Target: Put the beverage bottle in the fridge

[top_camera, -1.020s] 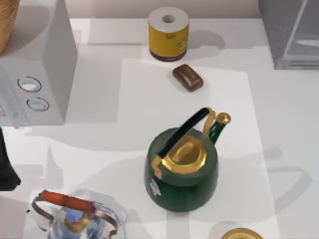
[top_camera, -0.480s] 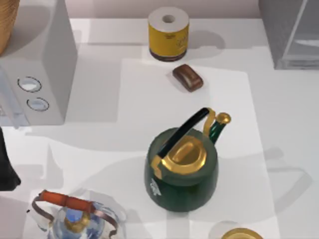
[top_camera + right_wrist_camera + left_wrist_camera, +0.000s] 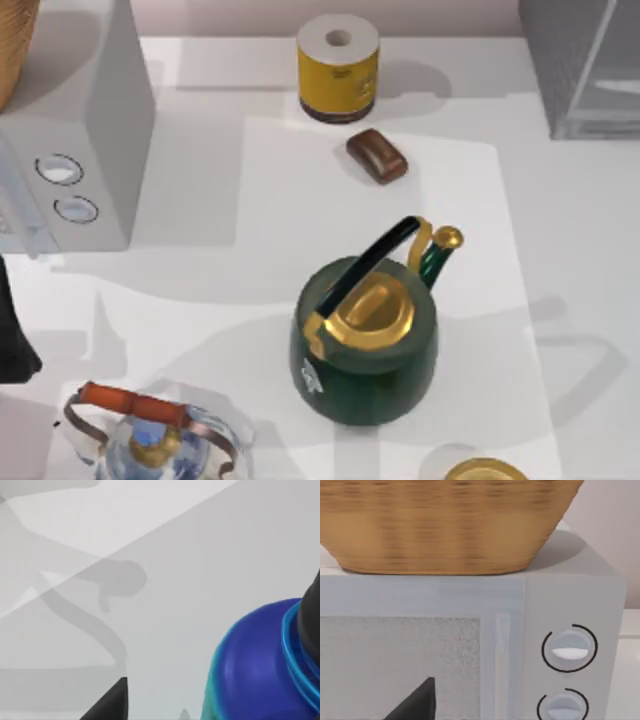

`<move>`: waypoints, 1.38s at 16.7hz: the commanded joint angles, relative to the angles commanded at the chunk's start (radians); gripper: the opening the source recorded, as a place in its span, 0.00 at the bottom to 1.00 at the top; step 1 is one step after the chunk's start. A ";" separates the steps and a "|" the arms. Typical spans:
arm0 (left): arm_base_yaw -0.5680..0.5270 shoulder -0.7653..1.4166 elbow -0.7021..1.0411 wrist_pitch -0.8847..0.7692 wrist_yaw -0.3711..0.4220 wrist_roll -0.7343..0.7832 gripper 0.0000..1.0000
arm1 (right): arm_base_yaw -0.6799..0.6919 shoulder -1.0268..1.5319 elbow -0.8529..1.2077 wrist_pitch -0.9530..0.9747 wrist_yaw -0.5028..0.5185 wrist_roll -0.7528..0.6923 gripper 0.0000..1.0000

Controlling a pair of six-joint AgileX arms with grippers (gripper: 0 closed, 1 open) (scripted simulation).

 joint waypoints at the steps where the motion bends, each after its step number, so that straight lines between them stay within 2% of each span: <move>1: 0.000 0.000 0.000 0.000 0.000 0.000 1.00 | 0.000 0.000 0.000 0.000 0.000 0.000 0.70; 10: 0.000 0.000 0.000 0.000 0.000 0.000 1.00 | 0.000 0.000 0.000 0.000 0.000 0.000 0.03; 20: 0.000 0.000 0.000 0.000 0.000 0.000 1.00 | -0.002 0.000 0.002 -0.001 0.000 -0.001 0.01; 23: 0.000 0.000 0.000 0.000 0.000 0.000 1.00 | -0.019 0.019 0.042 -0.066 0.004 -0.053 0.01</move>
